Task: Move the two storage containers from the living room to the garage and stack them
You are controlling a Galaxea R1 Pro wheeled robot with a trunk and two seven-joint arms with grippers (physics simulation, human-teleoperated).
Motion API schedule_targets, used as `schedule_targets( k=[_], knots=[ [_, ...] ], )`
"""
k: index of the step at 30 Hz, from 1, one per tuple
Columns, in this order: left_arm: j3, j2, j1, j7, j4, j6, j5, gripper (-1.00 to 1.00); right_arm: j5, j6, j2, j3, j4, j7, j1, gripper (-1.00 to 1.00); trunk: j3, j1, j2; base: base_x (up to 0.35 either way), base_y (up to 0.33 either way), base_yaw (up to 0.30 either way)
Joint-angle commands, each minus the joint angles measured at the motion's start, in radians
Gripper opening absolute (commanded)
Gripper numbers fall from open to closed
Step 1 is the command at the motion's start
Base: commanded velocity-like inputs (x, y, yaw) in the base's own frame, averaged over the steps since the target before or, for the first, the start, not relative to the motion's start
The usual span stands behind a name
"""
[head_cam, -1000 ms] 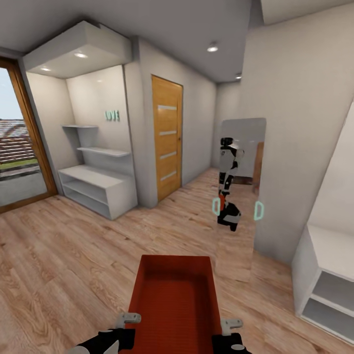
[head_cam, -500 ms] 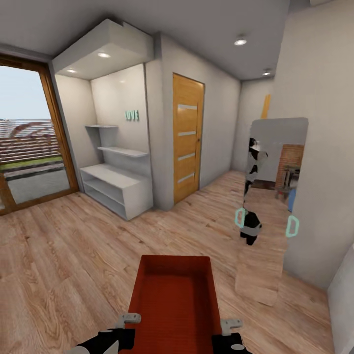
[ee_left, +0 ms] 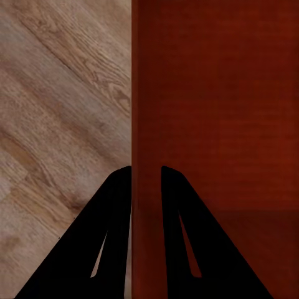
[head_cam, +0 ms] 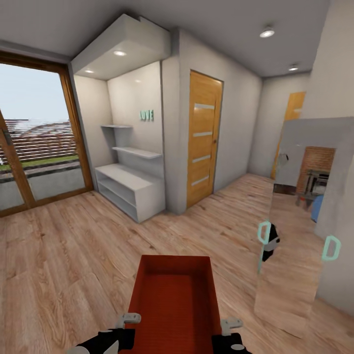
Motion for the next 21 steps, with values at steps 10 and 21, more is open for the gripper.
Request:
schedule_targets(
  k=[10,21],
  knots=[
    [-0.004,0.003,-0.001,0.009,-0.003,0.004,-0.009,-1.00,-0.017,-0.004,-0.016,0.009,0.003,-0.004,0.000,-1.00,-0.001,0.001,-0.001,0.324,0.000,0.001],
    [-0.004,0.003,-0.001,0.008,-0.003,0.004,-0.009,-1.00,-0.017,-0.005,-0.016,0.009,0.003,-0.004,0.000,-1.00,-0.001,0.001,-0.001,0.324,0.000,0.000]
  ],
)
